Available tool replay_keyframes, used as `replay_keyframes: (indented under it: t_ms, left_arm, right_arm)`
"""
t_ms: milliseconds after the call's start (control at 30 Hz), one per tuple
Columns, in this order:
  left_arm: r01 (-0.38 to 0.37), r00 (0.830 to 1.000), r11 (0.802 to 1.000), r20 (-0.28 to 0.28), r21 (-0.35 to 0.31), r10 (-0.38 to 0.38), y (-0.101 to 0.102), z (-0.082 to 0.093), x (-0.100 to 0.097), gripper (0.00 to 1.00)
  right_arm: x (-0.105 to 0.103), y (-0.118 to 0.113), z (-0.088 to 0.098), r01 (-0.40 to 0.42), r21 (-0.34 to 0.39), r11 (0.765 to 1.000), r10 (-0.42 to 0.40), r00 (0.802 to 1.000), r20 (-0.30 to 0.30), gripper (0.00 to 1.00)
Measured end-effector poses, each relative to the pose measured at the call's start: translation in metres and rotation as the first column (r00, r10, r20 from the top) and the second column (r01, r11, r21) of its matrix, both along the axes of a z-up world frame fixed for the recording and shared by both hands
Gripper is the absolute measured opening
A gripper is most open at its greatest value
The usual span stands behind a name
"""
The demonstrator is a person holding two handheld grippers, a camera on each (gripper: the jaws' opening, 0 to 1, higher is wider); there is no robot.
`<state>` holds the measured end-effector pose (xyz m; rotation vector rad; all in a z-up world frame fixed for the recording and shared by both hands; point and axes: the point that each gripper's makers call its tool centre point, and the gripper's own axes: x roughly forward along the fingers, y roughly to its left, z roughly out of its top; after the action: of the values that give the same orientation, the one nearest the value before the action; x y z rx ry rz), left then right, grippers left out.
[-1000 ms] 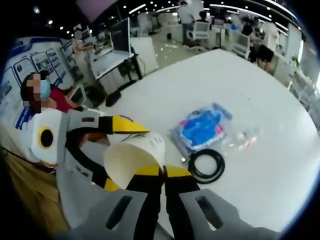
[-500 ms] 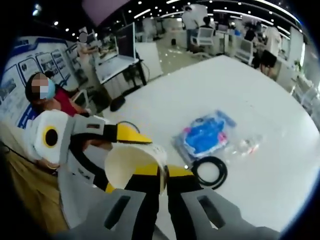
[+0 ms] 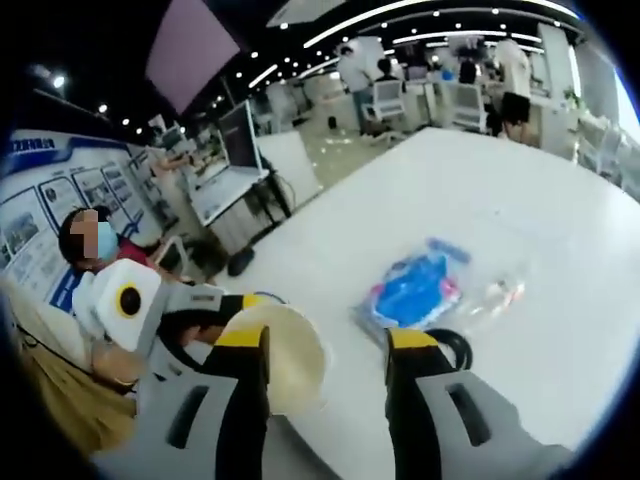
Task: Arrange the tabletop items into an orderly group along one side of the table until the central work area is clear of visible clutter.
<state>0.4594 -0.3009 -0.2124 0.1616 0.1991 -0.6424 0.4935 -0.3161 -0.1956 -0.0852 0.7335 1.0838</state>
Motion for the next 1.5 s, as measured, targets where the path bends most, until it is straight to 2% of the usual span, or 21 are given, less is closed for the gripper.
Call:
replay_keyframes:
  t_ms: [133, 300, 533, 733, 1000, 1233, 1333, 1367, 1433, 1500]
  left_arm:
    - [-0.043, 0.999, 0.998, -0.032, -0.048, 0.041, 0.009, -0.001, 0.004, 0.39]
    - [-0.096, 0.994, 0.987, -0.067, -0.129, 0.087, 0.021, 0.001, 0.008, 0.39]
    - [-0.141, 0.987, 0.980, -0.091, -0.137, 0.130, 0.030, -0.003, 0.012, 0.39]
    - [-0.166, 0.981, 0.970, -0.132, -0.180, 0.143, 0.033, -0.005, 0.014, 0.39]
    - [-0.189, 0.978, 0.967, -0.117, -0.168, 0.171, 0.041, -0.003, 0.017, 0.39]
    - [-0.208, 0.975, 0.963, -0.116, -0.169, 0.190, 0.055, 0.004, 0.023, 0.39]
    - [-0.224, 0.972, 0.957, -0.117, -0.185, 0.205, 0.066, 0.009, 0.029, 0.39]
    - [-0.251, 0.966, 0.948, -0.113, -0.197, 0.233, 0.073, 0.013, 0.032, 0.39]
    - [-0.262, 0.965, 0.944, -0.084, -0.199, 0.250, 0.080, 0.019, 0.035, 0.39]
    - [-0.285, 0.958, 0.938, -0.079, -0.200, 0.274, 0.088, 0.022, 0.039, 0.39]
  right_arm:
    - [0.010, -0.007, 0.003, 0.041, 0.020, 0.999, -0.042, 0.998, 0.055, 0.54]
    - [0.018, -0.018, 0.001, 0.082, 0.019, 0.996, -0.083, 0.993, 0.085, 0.65]
    - [0.021, -0.031, -0.005, 0.105, 0.005, 0.994, -0.105, 0.987, 0.118, 0.77]
    - [0.022, -0.043, -0.013, 0.126, -0.020, 0.992, -0.122, 0.982, 0.148, 0.87]
    - [0.022, -0.055, -0.018, 0.146, -0.010, 0.989, -0.142, 0.974, 0.179, 0.99]
    - [0.021, -0.063, -0.025, 0.162, -0.001, 0.987, -0.159, 0.972, 0.170, 0.99]
    - [0.019, -0.064, -0.027, 0.163, 0.002, 0.987, -0.160, 0.971, 0.176, 0.99]
    - [0.019, -0.065, -0.028, 0.163, 0.003, 0.987, -0.161, 0.971, 0.178, 0.99]
    - [0.019, -0.067, -0.028, 0.163, 0.011, 0.986, -0.163, 0.970, 0.178, 0.99]
    - [0.020, -0.068, -0.030, 0.168, 0.018, 0.986, -0.169, 0.971, 0.171, 0.99]
